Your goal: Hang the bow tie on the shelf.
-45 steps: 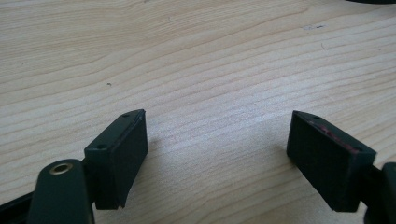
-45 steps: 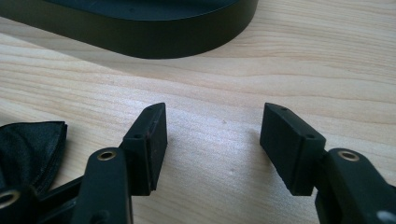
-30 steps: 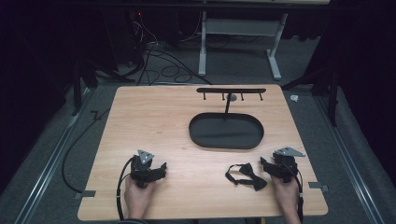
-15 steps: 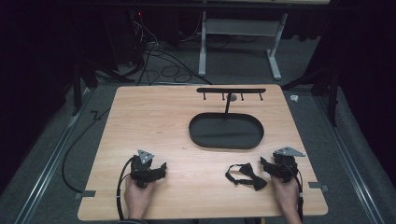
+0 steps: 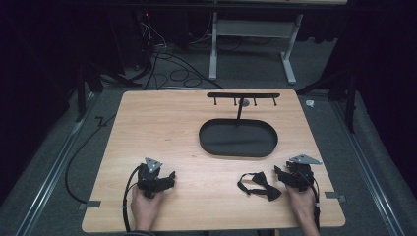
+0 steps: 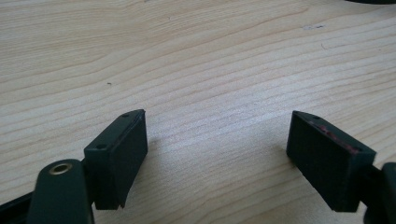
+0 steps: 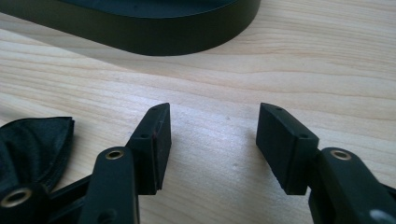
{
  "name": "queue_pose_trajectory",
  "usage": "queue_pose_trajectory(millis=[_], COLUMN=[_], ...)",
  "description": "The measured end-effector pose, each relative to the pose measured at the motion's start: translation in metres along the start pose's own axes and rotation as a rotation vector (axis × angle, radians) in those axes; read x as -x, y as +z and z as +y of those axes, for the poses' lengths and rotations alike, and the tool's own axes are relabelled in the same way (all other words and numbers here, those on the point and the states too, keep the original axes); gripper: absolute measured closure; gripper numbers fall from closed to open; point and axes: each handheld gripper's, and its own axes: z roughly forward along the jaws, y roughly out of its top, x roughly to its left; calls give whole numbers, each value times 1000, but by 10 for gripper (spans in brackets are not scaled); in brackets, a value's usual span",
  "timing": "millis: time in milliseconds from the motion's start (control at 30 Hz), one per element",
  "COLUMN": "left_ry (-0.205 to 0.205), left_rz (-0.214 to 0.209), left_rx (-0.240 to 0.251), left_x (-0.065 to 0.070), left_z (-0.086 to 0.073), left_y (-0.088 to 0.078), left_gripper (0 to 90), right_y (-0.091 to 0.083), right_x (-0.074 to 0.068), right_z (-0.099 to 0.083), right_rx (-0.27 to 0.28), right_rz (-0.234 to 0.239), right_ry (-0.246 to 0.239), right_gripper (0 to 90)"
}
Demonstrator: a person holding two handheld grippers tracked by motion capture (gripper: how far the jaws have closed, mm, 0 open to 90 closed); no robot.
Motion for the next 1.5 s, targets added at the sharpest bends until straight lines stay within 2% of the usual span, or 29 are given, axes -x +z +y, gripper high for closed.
queue_pose_trajectory(millis=[267,333,533,767,1000,1500], left_ry=[1,1,1,1,1,1], left_rz=[0,0,0,-1,0,-1], left_rx=[-1,-1,0,-1,0,0], left_x=[0,0,0,0,0,0], left_z=[0,0,0,0,0,0], left_y=[0,0,0,0,0,0], left_gripper=[208,208,208,209,209,208], right_y=[-15,-21,-39,-46,-41,-20], right_x=[-4,-5,-18,-36,-50,-76], right_z=[5,7,13,19,24,33], right_rx=[27,32,85,94,72,17], right_rz=[54,81,172,246,303,360], right_ry=[-6,-10,-42,-83,-120,-177], right_gripper=[521,527,550,564,564,566])
